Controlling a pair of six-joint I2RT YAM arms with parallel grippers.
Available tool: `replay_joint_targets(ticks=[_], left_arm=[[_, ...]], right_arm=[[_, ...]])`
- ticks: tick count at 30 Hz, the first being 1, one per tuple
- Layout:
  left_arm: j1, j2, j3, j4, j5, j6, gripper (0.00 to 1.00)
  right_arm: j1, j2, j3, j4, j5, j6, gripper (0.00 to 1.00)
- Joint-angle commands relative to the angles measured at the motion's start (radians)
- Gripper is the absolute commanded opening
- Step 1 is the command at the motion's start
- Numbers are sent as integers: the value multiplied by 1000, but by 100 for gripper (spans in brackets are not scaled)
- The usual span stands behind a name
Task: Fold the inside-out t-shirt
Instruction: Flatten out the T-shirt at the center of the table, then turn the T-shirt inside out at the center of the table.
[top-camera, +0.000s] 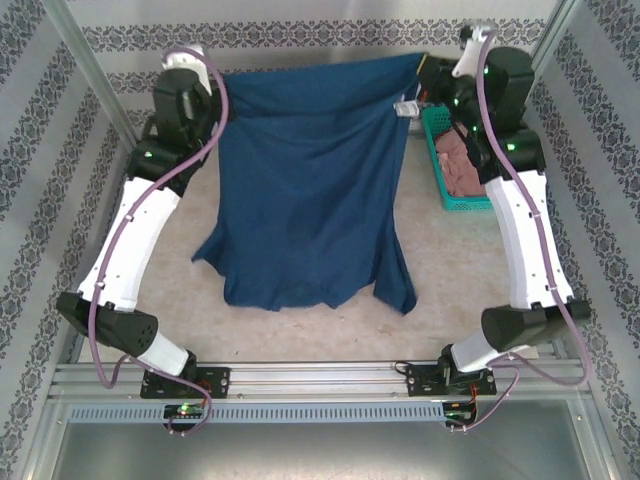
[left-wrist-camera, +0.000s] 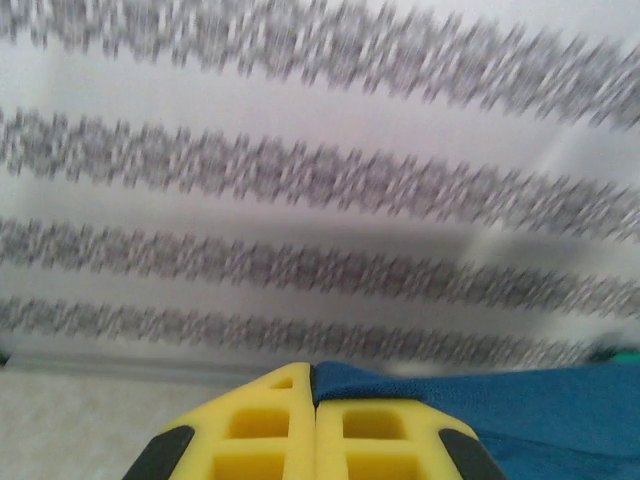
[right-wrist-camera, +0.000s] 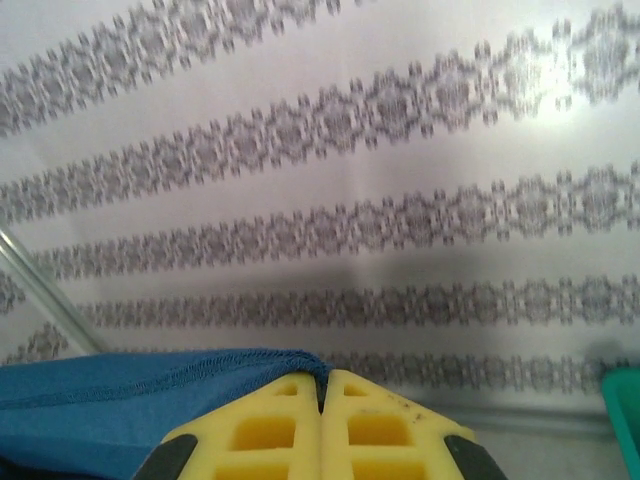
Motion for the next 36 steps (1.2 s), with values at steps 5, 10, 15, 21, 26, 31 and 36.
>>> replay_joint_targets(ticks=[5, 10, 15, 21, 26, 31, 36], left_arm=[[18, -75, 216, -6, 72, 53, 0], [18, -257, -101, 25, 237, -90, 0], [-13, -483, -689, 104, 409, -262, 0], [-173, -517, -1255, 237, 454, -452, 7], [-307, -381, -1250, 179, 397, -430, 48], [-481, -292, -1103, 148, 236, -216, 75], [-598, 70, -861, 135, 298, 166, 76]], right_arm=[[-3, 31, 385, 4, -67, -18, 0], [17, -95, 154, -43, -124, -51, 0], [4, -355, -466, -61, -45, -10, 0], [-66, -485, -1071, -97, 69, 75, 2], [-74, -441, -1102, -117, 140, 44, 46], [98, -435, -1099, -165, 195, 31, 61], [24, -404, -1115, -109, 62, 64, 62]])
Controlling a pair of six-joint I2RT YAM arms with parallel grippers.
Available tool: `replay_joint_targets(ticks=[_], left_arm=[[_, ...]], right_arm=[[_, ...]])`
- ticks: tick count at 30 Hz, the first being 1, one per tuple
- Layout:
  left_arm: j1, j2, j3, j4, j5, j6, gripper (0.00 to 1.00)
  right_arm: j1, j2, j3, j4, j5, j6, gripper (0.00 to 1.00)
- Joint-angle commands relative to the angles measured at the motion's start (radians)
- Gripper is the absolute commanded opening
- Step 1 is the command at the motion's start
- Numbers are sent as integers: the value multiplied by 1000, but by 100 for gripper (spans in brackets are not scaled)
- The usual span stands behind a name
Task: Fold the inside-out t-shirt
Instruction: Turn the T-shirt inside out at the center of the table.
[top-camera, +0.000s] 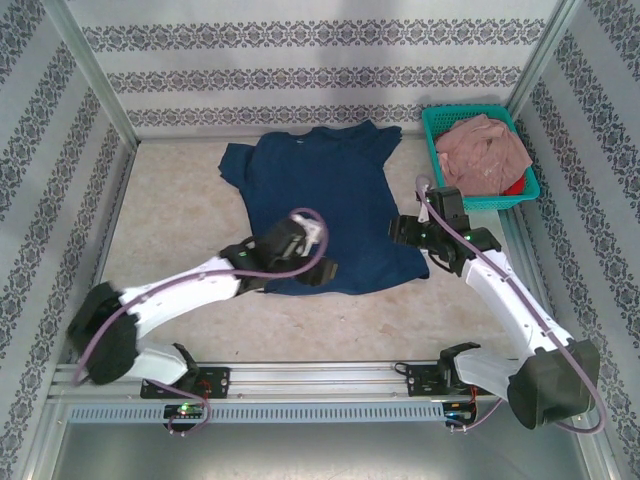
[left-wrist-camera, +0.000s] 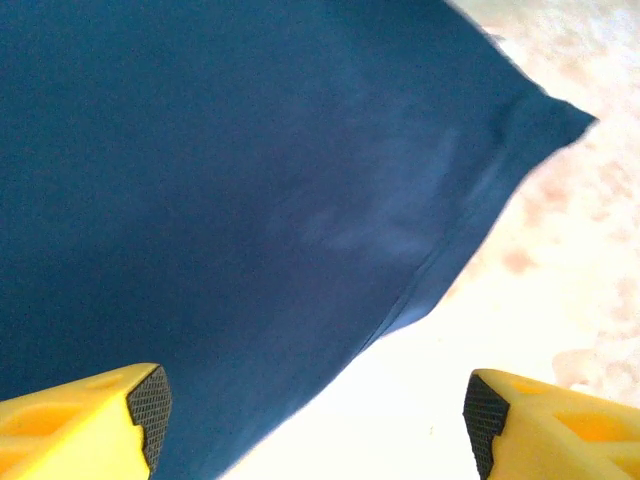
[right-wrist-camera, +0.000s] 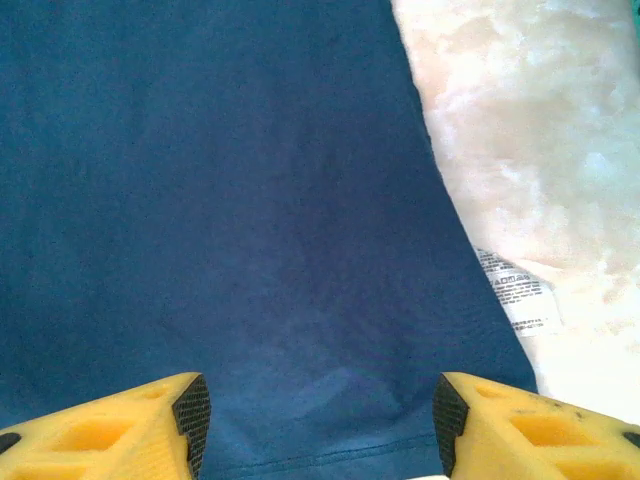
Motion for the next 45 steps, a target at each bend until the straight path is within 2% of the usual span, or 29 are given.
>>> replay_joint_targets(ticks=[1, 3, 6, 12, 14, 17, 21, 24, 28, 32, 34, 36, 38, 40, 41, 44, 45], left_arm=[[-54, 215, 103, -37, 13, 346, 76], [-56, 290, 133, -36, 83, 446, 75], [-59, 369, 184, -42, 129, 533, 71], [-85, 488, 269, -114, 166, 604, 49], [-85, 520, 280, -131, 151, 614, 36], [-85, 536, 305, -153, 149, 609, 16], [-63, 468, 309, -106, 210, 549, 7], [3, 400, 297, -46, 364, 438, 1], [94, 339, 293, -14, 500, 291, 0], [171, 329, 311, -25, 558, 163, 0], [207, 328, 325, -32, 579, 83, 0], [242, 316, 339, -33, 600, -13, 0], [270, 293, 350, -24, 612, -101, 0], [296, 270, 365, -5, 624, -186, 0], [307, 257, 377, 2, 628, -226, 0], [330, 232, 436, -47, 614, -266, 0], [332, 228, 464, -81, 605, -262, 0]], right_arm=[[-109, 6, -5, 38, -101, 29, 62], [-193, -20, -18, 63, -176, 43, 62], [-226, -45, -12, 37, -172, 14, 62], [-242, -71, -50, 35, -180, 11, 62], [-246, -76, -58, 36, -191, 12, 62], [-247, -74, -60, 40, -210, 16, 62], [-246, -75, -60, 27, -246, 15, 61], [-218, -101, -71, 9, -256, 12, 60], [-113, -156, -108, 13, -232, -6, 61], [36, -192, -179, 87, -220, -31, 61], [91, -200, -216, 135, -270, -37, 61], [191, -207, -256, 200, -312, -71, 59], [327, -199, -292, 277, -237, -110, 59], [472, -143, -333, 427, -121, -158, 58], [541, -93, -364, 540, 9, -169, 54], [590, 74, -445, 922, 169, -173, 47], [587, 138, -467, 1069, 176, -194, 46]])
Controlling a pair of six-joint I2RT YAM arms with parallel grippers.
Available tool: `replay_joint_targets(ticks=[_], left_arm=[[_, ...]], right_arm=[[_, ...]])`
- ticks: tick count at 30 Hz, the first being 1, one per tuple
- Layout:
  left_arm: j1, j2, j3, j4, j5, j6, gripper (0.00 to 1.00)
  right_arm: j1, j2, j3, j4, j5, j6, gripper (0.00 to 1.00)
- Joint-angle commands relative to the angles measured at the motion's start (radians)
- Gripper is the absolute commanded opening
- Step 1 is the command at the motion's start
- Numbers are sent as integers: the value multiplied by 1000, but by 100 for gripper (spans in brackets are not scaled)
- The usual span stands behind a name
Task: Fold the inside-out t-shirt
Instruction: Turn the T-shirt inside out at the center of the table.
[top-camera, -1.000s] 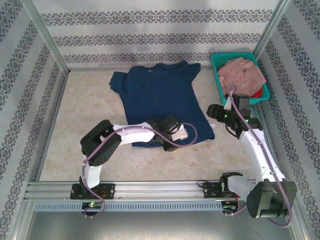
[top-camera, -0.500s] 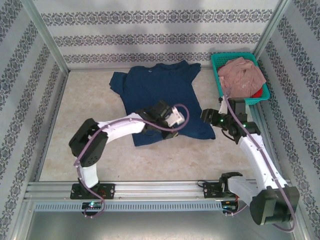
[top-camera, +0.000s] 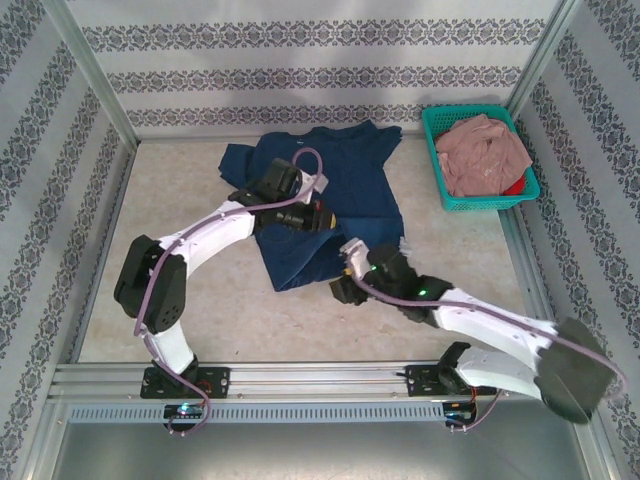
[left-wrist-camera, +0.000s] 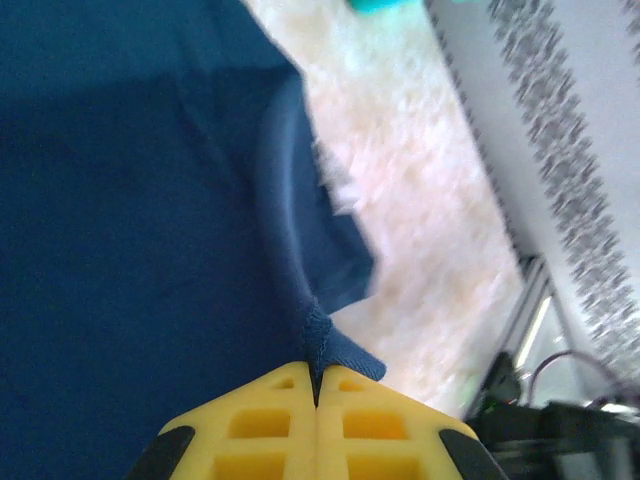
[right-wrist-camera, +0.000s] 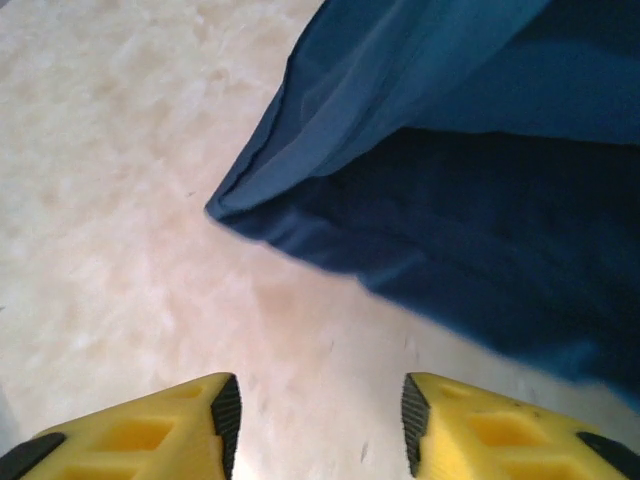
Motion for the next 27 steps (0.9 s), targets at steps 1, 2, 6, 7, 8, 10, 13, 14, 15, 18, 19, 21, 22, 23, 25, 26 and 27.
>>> replay_joint_targets(ticks=[1, 2, 6, 7, 8, 10, 13, 14, 15, 18, 19, 21, 22, 23, 25, 26, 27], left_arm=[[15, -62, 110, -67, 15, -92, 0], [15, -66, 139, -101, 15, -82, 0], [15, -88, 196, -152, 16, -66, 0], [15, -92, 211, -179, 4, -49, 0], [15, -98, 219, -199, -3, -31, 0], [17, -108, 238, -242, -29, 5, 0], [19, -121, 256, -282, -47, 45, 0], [21, -127, 255, -284, -51, 57, 0], [21, -132, 256, -290, -56, 71, 0], [22, -141, 266, -318, -110, 115, 0], [24, -141, 273, -330, -132, 131, 0], [25, -142, 279, -345, -159, 155, 0], [25, -144, 276, -340, -161, 159, 0], [25, -144, 273, -335, -152, 165, 0], [24, -141, 271, -329, -147, 168, 0], [24, -138, 272, -330, -143, 171, 0], [25, -137, 271, -331, -141, 174, 0]], right_arm=[[10, 173, -57, 509, 215, -97, 44], [16, 245, -26, 549, 240, -153, 43], [-5, 453, 58, 725, 275, -219, 38], [-15, 480, 81, 732, 269, -217, 38], [-24, 508, 109, 731, 286, -213, 36], [-54, 544, 139, 745, 297, -202, 35], [-121, 570, 157, 759, 265, -157, 34], [-134, 576, 163, 758, 261, -162, 33], [-144, 576, 165, 758, 258, -172, 33], [-185, 549, 142, 759, 135, -193, 33], [-195, 534, 128, 760, 101, -196, 34], [-227, 499, 95, 748, 3, -202, 38], [-238, 485, 87, 729, -17, -194, 40], [-249, 470, 72, 728, -52, -192, 43], [-269, 445, 57, 715, -98, -185, 48], [-282, 438, 53, 715, -117, -172, 50], [-297, 435, 51, 719, -148, -162, 52]])
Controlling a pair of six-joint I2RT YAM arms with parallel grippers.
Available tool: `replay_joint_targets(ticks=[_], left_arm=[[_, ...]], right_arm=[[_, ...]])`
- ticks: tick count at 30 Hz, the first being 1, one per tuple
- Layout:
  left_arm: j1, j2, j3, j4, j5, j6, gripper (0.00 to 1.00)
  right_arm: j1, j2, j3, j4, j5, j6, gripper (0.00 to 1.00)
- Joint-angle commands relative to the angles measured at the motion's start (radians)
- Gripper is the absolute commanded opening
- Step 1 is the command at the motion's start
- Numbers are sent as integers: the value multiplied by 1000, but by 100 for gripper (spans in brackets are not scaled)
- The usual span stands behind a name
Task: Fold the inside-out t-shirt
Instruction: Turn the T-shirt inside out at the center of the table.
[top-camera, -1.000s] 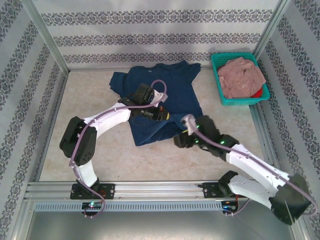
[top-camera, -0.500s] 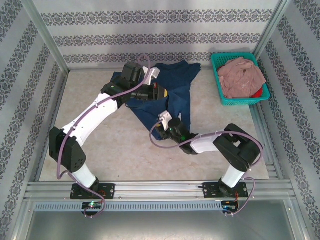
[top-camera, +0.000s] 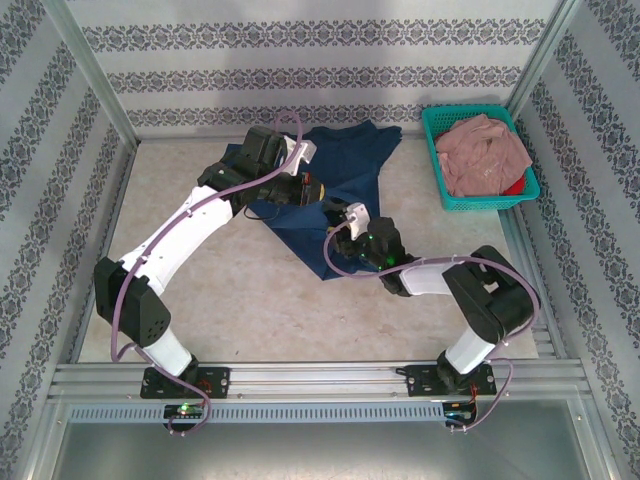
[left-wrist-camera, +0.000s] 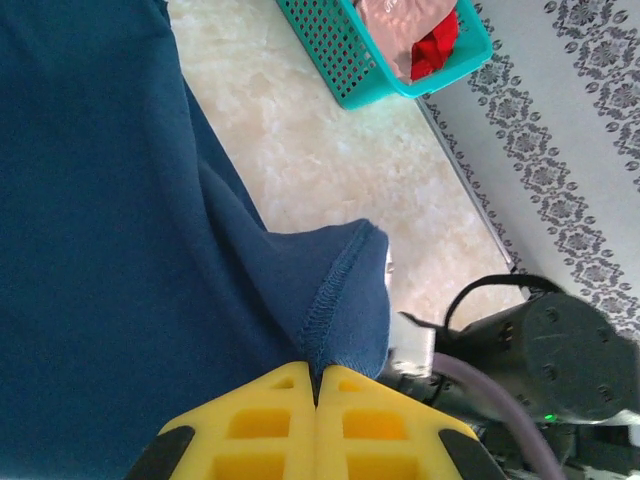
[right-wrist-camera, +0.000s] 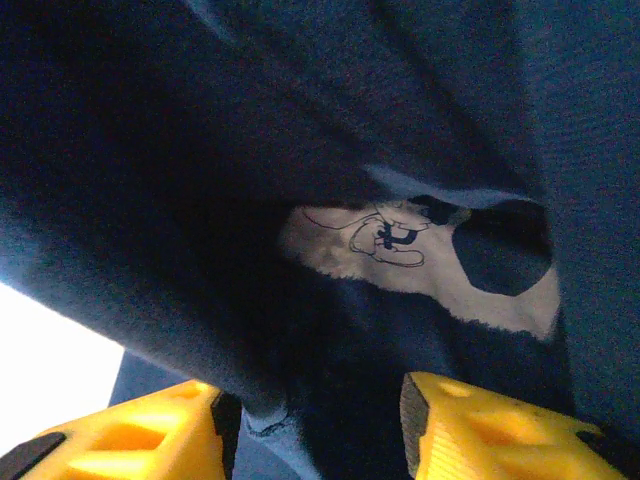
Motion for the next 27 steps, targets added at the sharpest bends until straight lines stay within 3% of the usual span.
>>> replay_joint_targets(ticks=[1, 11, 16, 22, 25, 27], left_arm=[[10, -34, 29, -27, -4, 43, 0], [9, -53, 22, -14, 80, 59, 0], [9, -54, 25, -15, 89, 70, 0], [9, -57, 25, -20, 70, 88, 0], [9, -61, 26, -12, 86, 74, 0], [10, -68, 29, 10, 98, 44, 0]], right_arm=[[-36, -29, -10, 7, -142, 24, 53], [-56, 74, 93, 11, -24, 81, 47], [-80, 82, 92, 39, -71, 118, 44], [-99, 67, 81, 31, -199, 108, 50], [-94, 78, 92, -3, -142, 94, 48], [-45, 96, 108, -24, -31, 50, 43]])
